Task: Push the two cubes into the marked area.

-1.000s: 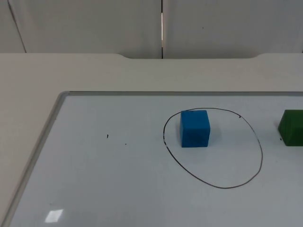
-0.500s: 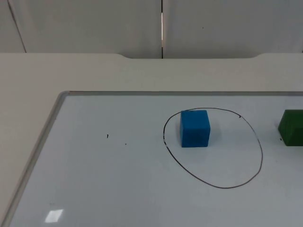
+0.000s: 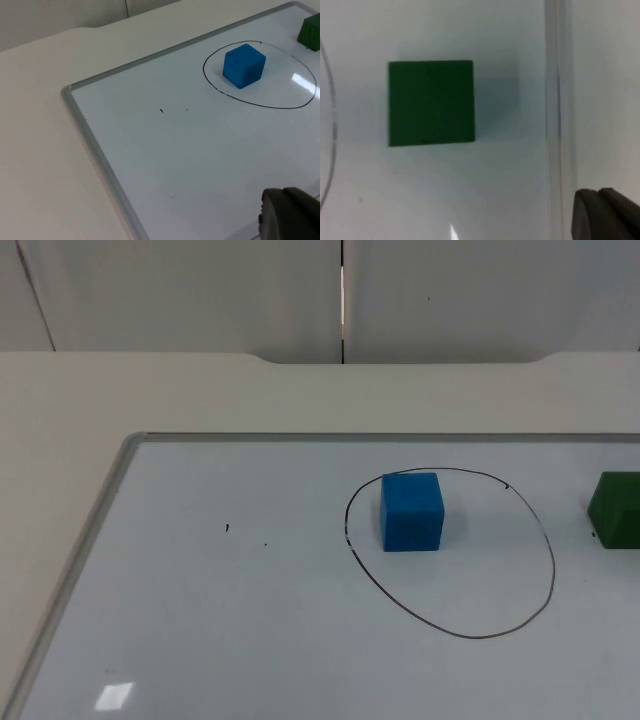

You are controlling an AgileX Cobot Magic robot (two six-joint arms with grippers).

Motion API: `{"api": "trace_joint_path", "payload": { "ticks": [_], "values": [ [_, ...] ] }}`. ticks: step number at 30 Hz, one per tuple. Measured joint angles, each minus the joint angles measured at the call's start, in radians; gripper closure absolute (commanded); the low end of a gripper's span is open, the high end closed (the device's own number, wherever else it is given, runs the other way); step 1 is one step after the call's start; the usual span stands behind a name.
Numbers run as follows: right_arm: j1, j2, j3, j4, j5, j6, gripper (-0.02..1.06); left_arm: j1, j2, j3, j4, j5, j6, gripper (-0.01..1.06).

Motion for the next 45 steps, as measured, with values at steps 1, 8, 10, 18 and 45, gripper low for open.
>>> {"api": "trace_joint_path", "payload": {
  "ticks": [1,8,10,18,45],
  "values": [
    [-0.005,0.011,-0.005,-0.002,0.0,0.002,1.05,0.0,0.0,0.0,0.0,0.0,0.0,1.05],
    [-0.041,0.2,-0.158,0.039,0.018,-0.077,1.05,0.0,0.0,0.0,0.0,0.0,0.0,1.05],
    [-0.041,0.225,-0.181,0.063,0.027,-0.106,1.05,0.0,0.0,0.0,0.0,0.0,0.0,1.05],
    [-0.041,0.399,-0.354,0.194,0.089,-0.24,1.05,0.0,0.0,0.0,0.0,0.0,0.0,1.05],
    [-0.05,0.502,-0.431,0.432,0.16,-0.461,1.05,0.0,0.0,0.0,-0.001,0.0,0.0,1.05]
  ]
}}
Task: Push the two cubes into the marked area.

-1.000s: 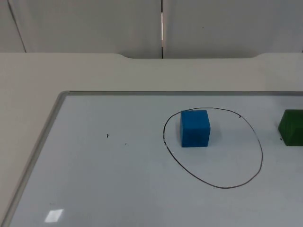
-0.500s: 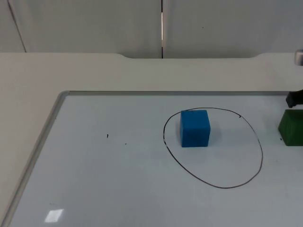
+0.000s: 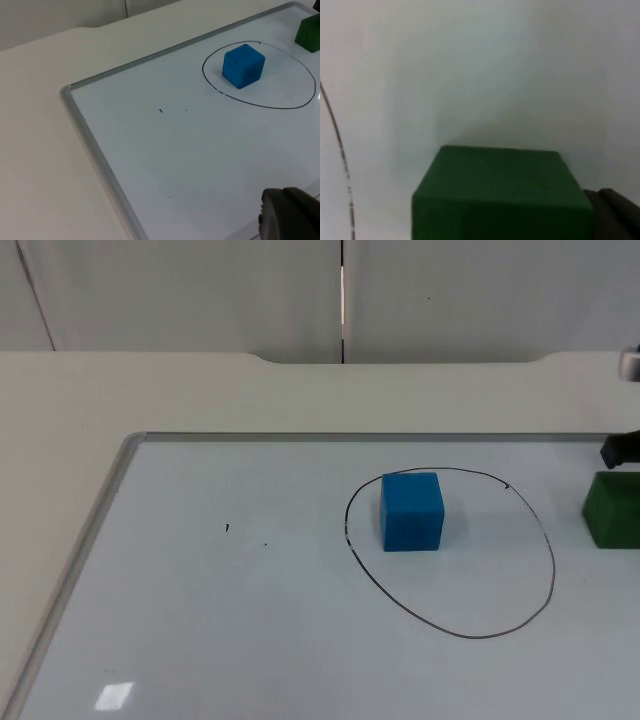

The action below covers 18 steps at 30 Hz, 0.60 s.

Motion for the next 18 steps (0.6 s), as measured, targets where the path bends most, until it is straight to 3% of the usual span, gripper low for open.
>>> {"api": "trace_joint_path", "payload": {
  "ticks": [18],
  "values": [
    [0.0,0.0,0.0,0.08,0.05,-0.019,1.05,0.0,0.0,0.0,0.0,0.0,0.0,1.05]
  ]
}}
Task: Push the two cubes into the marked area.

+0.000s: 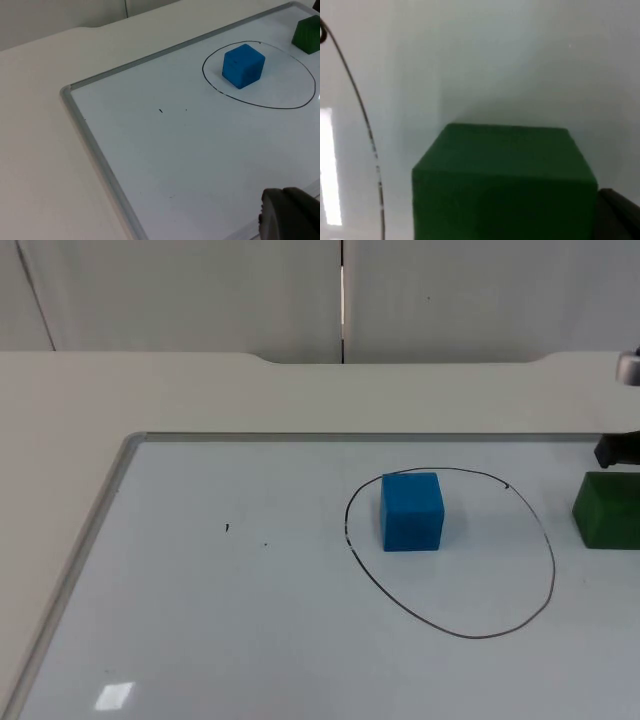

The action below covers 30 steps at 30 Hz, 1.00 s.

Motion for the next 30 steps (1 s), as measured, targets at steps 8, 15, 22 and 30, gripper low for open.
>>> {"api": "trace_joint_path", "payload": {
  "ticks": [8,15,22,30],
  "values": [
    [0.0,0.0,0.0,0.044,0.006,-0.011,1.05,0.0,0.0,0.0,0.0,0.0,0.0,1.05],
    [0.0,0.0,0.0,0.139,0.005,-0.075,1.05,0.0,0.0,0.0,0.0,0.0,0.0,1.05],
    [0.0,0.0,0.0,0.151,0.002,-0.081,1.05,0.0,0.0,0.0,0.0,0.0,0.0,1.05],
    [0.024,0.0,0.0,0.166,-0.009,-0.081,1.05,0.0,0.0,0.0,0.0,0.0,0.0,1.05]
  ]
}}
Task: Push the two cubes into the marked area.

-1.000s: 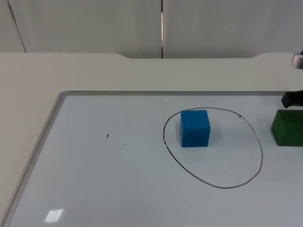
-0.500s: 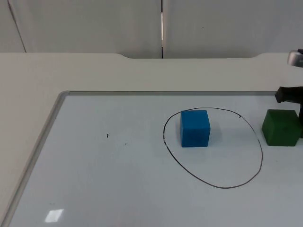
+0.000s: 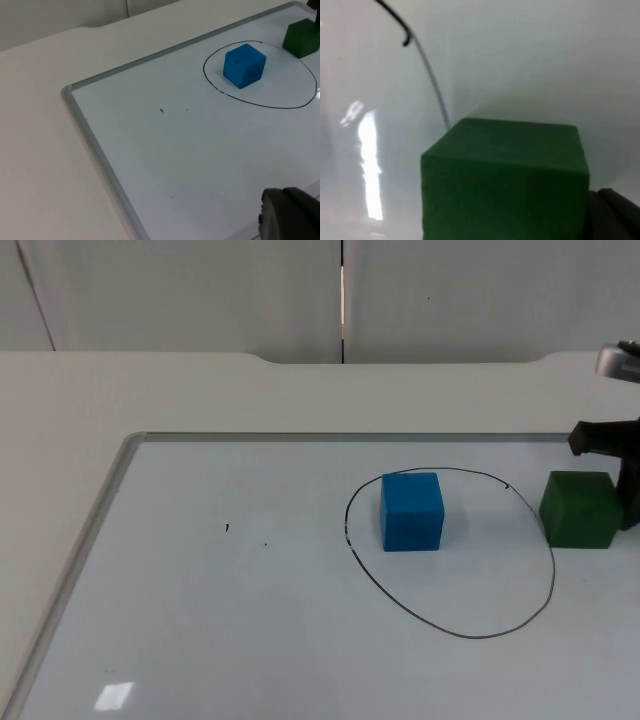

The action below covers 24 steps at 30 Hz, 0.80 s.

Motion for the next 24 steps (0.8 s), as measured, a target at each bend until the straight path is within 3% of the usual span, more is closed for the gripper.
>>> {"api": "trace_joint_path", "payload": {
  "ticks": [24],
  "values": [
    [0.113,0.0,0.0,0.038,-0.114,-0.001,1.05,0.0,0.0,0.0,0.0,0.0,0.0,1.05]
  ]
}}
